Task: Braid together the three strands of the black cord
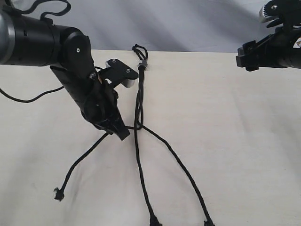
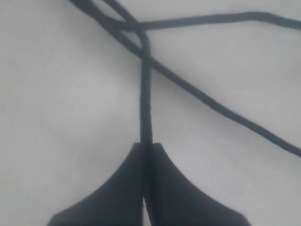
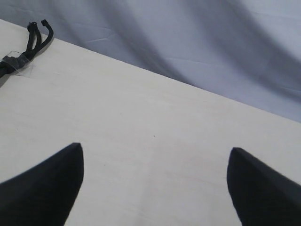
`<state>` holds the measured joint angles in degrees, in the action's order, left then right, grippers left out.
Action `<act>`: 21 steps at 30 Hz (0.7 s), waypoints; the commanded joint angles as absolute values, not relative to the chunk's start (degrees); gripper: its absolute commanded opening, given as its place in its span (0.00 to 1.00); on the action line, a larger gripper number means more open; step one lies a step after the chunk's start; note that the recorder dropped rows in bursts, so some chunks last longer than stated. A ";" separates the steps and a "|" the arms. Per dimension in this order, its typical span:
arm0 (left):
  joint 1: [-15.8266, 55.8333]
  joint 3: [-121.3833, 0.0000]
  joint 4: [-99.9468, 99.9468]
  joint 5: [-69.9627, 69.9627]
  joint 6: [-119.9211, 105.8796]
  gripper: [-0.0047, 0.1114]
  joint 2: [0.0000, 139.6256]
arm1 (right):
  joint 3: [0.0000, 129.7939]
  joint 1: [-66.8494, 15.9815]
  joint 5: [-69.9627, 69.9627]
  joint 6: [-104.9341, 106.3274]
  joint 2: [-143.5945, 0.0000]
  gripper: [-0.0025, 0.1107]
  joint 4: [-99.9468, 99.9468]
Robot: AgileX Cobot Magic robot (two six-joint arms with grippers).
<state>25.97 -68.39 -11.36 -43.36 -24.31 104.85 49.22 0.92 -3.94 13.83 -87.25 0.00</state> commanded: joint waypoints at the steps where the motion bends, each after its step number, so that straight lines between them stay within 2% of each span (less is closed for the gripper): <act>1: 24.00 -65.74 -11.21 -40.67 -24.13 0.04 106.39 | 49.19 0.86 -4.20 13.71 -86.92 0.71 0.00; 15: 21.87 -61.51 -10.41 -34.63 -24.02 0.04 110.67 | 49.19 0.86 -4.20 12.91 -86.89 0.71 0.00; 18: 21.87 -61.51 -10.82 -34.63 -24.02 0.11 110.67 | 49.19 0.86 -4.20 12.40 -86.89 0.71 0.00; 21: 21.87 -61.51 -11.69 -35.03 -24.02 0.29 110.67 | 49.19 0.86 -4.20 12.40 -86.89 0.71 0.00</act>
